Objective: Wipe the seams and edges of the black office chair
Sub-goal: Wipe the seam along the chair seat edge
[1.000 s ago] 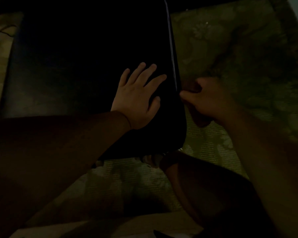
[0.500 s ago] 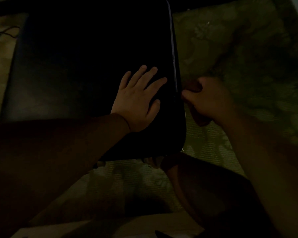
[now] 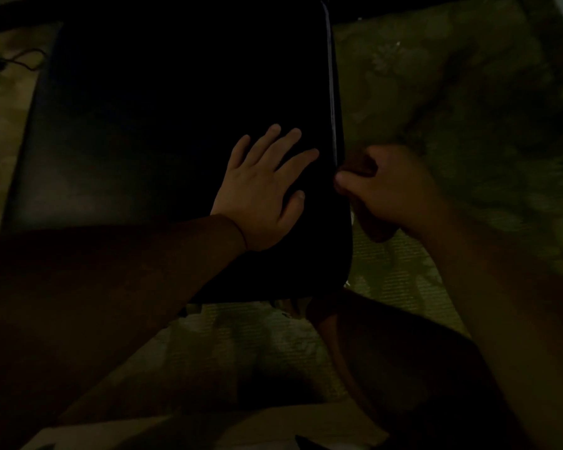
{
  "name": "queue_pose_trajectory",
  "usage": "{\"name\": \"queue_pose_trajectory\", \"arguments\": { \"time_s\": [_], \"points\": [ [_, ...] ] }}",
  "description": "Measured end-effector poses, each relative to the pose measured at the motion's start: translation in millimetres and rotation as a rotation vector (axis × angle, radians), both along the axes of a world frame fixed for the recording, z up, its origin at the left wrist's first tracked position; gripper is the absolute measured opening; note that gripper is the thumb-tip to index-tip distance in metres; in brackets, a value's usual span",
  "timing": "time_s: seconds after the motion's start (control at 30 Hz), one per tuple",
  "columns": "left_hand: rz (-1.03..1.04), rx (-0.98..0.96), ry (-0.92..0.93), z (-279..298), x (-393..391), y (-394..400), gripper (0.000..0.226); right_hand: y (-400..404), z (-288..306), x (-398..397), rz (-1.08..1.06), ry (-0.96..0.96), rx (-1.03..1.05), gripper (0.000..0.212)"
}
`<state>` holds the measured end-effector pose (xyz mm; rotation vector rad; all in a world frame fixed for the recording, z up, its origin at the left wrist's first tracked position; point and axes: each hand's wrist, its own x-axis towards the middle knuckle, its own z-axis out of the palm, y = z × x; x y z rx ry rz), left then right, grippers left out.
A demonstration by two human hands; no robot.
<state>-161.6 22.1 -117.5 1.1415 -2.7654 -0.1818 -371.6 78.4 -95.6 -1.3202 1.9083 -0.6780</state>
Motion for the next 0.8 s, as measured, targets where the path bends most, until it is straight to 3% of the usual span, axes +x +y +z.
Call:
{"name": "queue_pose_trajectory", "arguments": {
  "time_s": [0.1,0.2,0.4,0.57,0.7,0.8],
  "points": [
    [0.001,0.016,-0.007,0,1,1,0.066,-1,-2,-3,-0.058,0.069,-0.003,0.029],
    [0.017,0.005,-0.023,0,2,1,0.074,-1,0,3,0.027,-0.041,0.012,0.022],
    [0.087,0.080,-0.048,11,-3,-6,0.076,-5,-2,-3,-0.051,0.116,0.007,0.028],
    [0.210,0.008,-0.029,29,-33,-28,0.050,-3,-1,1,-0.037,-0.007,-0.045,0.025],
    [0.209,-0.057,0.012,15,-29,-24,0.057,-2,-3,-3,-0.091,0.050,-0.024,0.026],
    [0.224,-0.026,-0.009,10,-28,-27,0.065,-5,2,3,-0.075,-0.028,-0.019,0.026]
  ]
}}
